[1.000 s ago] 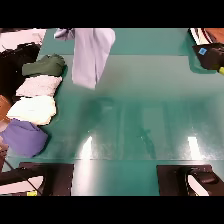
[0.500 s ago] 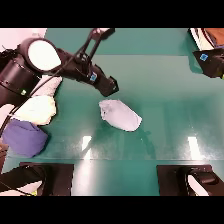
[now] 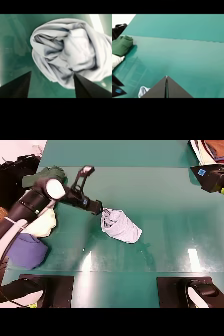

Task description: Fold the shirts.

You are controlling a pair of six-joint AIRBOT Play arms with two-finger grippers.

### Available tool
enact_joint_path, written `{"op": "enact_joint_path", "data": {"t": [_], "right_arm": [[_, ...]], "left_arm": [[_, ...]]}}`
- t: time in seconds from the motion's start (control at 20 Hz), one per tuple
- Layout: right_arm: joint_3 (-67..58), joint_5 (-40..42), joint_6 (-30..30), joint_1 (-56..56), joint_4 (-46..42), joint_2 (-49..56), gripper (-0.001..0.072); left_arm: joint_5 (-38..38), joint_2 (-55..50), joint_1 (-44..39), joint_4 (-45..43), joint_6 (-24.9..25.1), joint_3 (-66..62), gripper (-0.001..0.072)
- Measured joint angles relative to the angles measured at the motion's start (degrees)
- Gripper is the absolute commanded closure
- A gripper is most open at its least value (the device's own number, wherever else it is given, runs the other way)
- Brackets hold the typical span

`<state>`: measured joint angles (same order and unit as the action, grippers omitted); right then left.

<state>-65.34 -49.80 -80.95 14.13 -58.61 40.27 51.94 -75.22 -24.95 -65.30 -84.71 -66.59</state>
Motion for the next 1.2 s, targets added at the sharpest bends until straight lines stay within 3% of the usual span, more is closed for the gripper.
{"op": "enact_joint_path", "data": {"t": [0.3,0.35,0.4,0.45,0.6,0.8,0.85,0.9,0.95,1.2], "right_arm": [[0.00,-2.05,0.00,0.00,0.00,0.28,0.0700],[0.00,-2.80,0.00,0.00,0.00,0.59,0.0700],[0.00,-3.65,0.00,0.00,-0.02,0.98,0.0700],[0.00,-4.66,0.00,0.00,-0.04,1.55,0.0701],[0.04,-8.85,0.00,0.00,-0.04,4.13,0.0700],[2.97,-14.27,-1.05,0.00,-0.07,8.55,0.0692],[4.70,-14.84,-1.92,0.00,-0.07,9.79,0.0510],[6.93,-15.21,-2.75,0.09,0.07,11.45,0.0279],[9.09,-15.17,-3.39,0.48,0.46,13.38,0.0245],[16.06,-7.52,-2.60,6.86,8.24,27.54,0.0264]], "left_arm": [[-11.21,-9.53,0.68,10.45,0.55,3.52,0.0108],[-11.96,-10.75,0.70,11.34,0.87,3.13,0.0289],[-12.81,-11.69,0.72,11.93,1.22,2.78,0.0610],[-13.44,-12.35,0.76,12.09,1.49,2.40,0.0682],[-13.97,-13.31,1.18,9.75,2.05,-0.20,0.0683],[-7.19,-12.33,5.55,3.37,2.29,-7.56,0.0683],[-5.51,-11.78,6.95,2.29,2.34,-9.18,0.0683],[-4.02,-11.08,8.35,1.49,2.47,-10.54,0.0683],[-3.17,-10.47,9.53,1.01,2.51,-11.52,0.0683],[0.42,-9.22,12.04,-0.70,3.61,-13.46,0.0683]]}}
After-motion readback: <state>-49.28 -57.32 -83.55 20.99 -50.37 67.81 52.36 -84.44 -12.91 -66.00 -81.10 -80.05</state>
